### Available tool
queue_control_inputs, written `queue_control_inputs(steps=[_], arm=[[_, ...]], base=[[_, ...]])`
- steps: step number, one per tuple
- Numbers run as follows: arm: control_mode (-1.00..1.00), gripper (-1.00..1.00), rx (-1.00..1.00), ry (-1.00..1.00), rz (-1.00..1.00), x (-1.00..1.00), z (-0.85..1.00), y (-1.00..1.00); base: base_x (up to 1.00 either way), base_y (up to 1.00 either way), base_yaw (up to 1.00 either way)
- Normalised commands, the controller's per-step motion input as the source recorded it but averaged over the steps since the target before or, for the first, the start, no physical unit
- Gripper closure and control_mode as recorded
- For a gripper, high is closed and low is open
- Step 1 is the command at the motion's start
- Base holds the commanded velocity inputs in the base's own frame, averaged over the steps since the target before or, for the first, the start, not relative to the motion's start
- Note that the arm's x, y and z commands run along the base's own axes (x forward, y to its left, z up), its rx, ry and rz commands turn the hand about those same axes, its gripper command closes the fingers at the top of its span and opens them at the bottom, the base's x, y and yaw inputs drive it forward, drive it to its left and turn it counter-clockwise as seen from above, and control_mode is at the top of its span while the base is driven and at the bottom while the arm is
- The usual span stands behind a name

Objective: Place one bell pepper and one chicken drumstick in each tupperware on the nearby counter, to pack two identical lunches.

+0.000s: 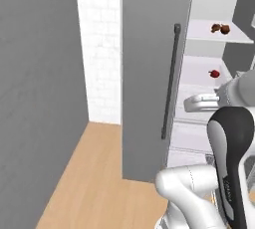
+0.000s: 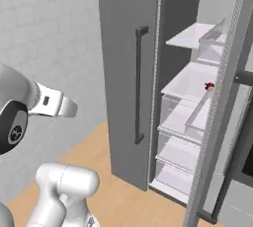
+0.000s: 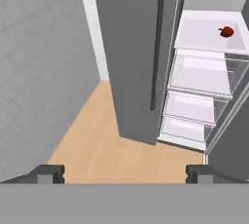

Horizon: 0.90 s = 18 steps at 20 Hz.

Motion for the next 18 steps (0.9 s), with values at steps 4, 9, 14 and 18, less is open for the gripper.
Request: queue_control_inputs(steps=[4, 9, 14, 18], arm=[[1.0, -1.0, 0.0, 0.0, 0.0, 0.0, 0.0, 0.0], [1.0, -1.0, 0.0, 0.0, 0.0, 0.0, 0.0, 0.0], [1.0, -1.0, 0.0, 0.0, 0.0, 0.0, 0.0, 0.0], [1.0, -1.0, 0.0, 0.0, 0.0, 0.0, 0.0, 0.0]], base=[[0.43, 0.13, -0.81], [0.62, 0.03, -0.55], [1.0, 0.0, -0.09], [0.96, 0.0, -0.04]])
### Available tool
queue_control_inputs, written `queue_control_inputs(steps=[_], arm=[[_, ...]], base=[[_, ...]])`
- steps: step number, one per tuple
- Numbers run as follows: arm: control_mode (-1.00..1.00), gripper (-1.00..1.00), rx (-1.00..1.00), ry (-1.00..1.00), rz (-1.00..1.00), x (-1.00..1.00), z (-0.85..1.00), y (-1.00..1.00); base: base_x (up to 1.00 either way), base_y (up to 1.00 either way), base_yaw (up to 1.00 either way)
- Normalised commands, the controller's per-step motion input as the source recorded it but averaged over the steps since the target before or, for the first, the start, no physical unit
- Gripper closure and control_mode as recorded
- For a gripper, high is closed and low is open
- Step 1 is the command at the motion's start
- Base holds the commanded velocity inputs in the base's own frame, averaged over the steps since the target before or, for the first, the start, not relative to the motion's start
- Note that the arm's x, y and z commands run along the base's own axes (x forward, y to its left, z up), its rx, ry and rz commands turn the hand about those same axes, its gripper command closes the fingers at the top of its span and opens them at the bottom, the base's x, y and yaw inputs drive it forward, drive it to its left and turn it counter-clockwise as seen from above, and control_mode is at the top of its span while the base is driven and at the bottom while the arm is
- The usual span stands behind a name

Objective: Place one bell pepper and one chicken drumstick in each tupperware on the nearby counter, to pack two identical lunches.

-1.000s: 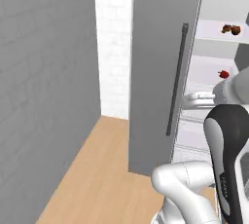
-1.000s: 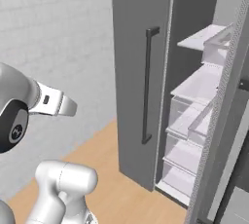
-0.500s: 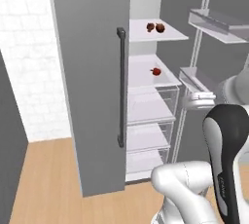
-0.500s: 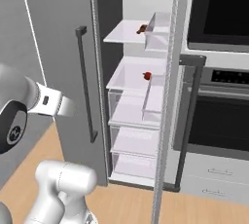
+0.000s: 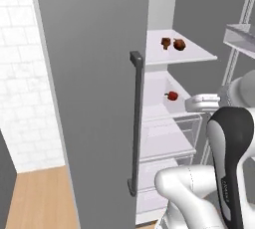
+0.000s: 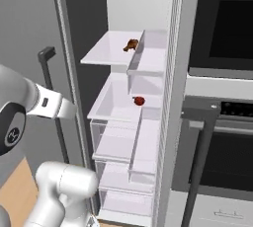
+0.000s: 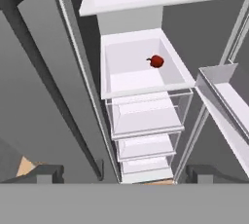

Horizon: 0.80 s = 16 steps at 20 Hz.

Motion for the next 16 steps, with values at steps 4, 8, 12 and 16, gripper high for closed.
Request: queue_control_inputs(steps=[4, 8, 12, 16], arm=[[1.0, -1.0, 0.0, 0.0, 0.0, 0.0, 0.0, 0.0], [1.0, -1.0, 0.0, 0.0, 0.0, 0.0, 0.0, 0.0], [-1.0, -1.0, 0.03, 0.01, -0.03, 0.03, 0.43, -0.07], [-1.0, -1.0, 0.01, 0.0, -0.06, 0.0, 0.71, -0.18]], base=[[0.8, -0.11, -0.09], [0.77, -0.17, -0.13], [0.0, 0.0, 0.0], [0.0, 0.0, 0.0]])
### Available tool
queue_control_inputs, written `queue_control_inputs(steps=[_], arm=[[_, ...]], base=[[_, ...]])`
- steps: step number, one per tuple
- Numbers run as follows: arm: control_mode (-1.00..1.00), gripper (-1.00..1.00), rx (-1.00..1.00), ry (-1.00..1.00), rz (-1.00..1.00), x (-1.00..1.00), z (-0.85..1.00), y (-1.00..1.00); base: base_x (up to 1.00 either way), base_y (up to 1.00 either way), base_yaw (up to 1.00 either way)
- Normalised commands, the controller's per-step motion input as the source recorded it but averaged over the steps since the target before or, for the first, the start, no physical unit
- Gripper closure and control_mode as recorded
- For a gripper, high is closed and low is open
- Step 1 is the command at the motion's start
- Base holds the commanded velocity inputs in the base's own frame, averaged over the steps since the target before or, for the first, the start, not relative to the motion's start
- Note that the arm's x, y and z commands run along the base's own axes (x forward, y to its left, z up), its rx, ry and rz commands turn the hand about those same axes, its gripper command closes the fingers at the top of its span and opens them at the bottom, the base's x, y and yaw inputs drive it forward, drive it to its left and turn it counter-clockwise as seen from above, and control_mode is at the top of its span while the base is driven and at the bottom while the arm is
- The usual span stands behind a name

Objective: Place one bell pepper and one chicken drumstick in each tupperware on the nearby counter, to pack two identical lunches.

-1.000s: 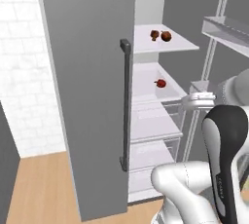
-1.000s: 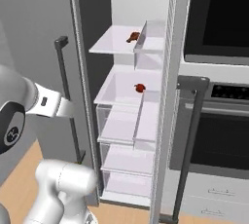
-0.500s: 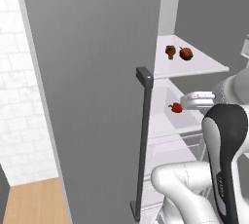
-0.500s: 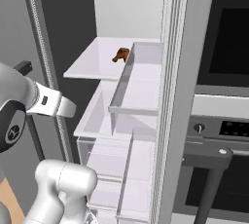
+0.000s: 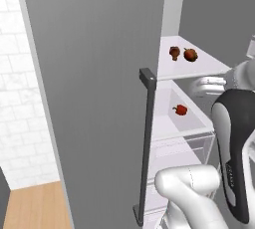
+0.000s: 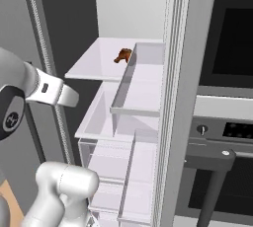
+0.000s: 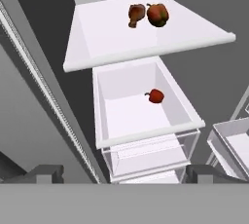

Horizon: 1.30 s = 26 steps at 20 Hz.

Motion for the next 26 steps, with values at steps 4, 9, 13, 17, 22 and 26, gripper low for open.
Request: queue_control_inputs(steps=[4, 9, 13, 17, 22, 26], arm=[[-1.0, -1.0, 0.0, 0.0, -0.02, 0.25, 0.3, -0.14], [-1.0, -1.0, 0.0, 0.0, -0.01, 0.57, 0.04, -0.24], [-1.0, -1.0, 0.0, 0.0, -0.03, 0.49, 0.0, -0.2], [-1.0, -1.0, 0.0, 0.0, -0.07, 0.31, 0.08, -0.21], [-1.0, -1.0, 0.0, -0.01, -0.05, 0.51, 0.04, -0.26], [-1.0, -1.0, 0.0, 0.0, -0.02, 0.66, 0.0, -0.19]], base=[[0.0, 0.0, 0.0], [0.0, 0.0, 0.0], [0.0, 0.0, 0.0], [0.0, 0.0, 0.0], [0.0, 0.0, 0.0], [0.0, 0.0, 0.0]])
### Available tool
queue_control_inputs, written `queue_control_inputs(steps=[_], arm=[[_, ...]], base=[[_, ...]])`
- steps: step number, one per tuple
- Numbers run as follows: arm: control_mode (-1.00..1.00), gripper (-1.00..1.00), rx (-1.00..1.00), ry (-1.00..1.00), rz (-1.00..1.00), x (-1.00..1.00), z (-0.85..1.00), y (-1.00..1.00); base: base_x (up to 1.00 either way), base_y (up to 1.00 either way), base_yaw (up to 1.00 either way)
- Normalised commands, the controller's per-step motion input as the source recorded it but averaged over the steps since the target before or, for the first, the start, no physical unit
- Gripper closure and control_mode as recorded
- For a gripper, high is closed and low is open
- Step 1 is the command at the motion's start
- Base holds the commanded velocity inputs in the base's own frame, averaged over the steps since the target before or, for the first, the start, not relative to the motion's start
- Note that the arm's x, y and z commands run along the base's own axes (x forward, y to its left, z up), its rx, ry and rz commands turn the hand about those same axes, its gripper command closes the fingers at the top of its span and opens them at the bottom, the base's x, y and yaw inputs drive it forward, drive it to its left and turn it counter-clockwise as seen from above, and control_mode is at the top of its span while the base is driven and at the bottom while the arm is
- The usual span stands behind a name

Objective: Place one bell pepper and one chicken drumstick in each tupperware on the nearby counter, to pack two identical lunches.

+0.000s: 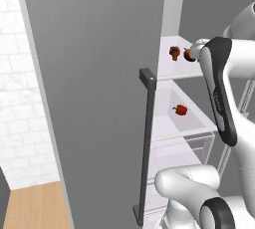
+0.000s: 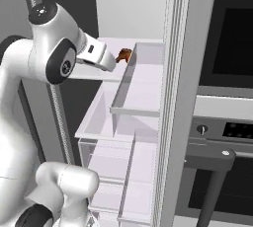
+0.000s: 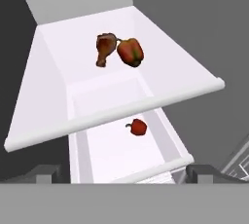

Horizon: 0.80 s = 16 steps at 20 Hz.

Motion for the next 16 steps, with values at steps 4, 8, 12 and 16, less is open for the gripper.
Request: queue_control_inputs(steps=[4, 8, 12, 16], arm=[[-1.0, -1.0, 0.0, 0.05, 0.0, 0.72, -0.01, -0.22], [-1.0, -1.0, 0.0, 0.05, 0.0, 0.52, -0.06, -0.37], [-1.0, -1.0, 0.0, 0.07, 0.0, 0.55, -0.24, -0.27], [-1.0, -1.0, 0.0, 0.01, 0.0, 0.54, -0.21, -0.06]], base=[[0.0, 0.0, 0.0], [0.0, 0.0, 0.0], [0.0, 0.0, 0.0], [0.0, 0.0, 0.0]])
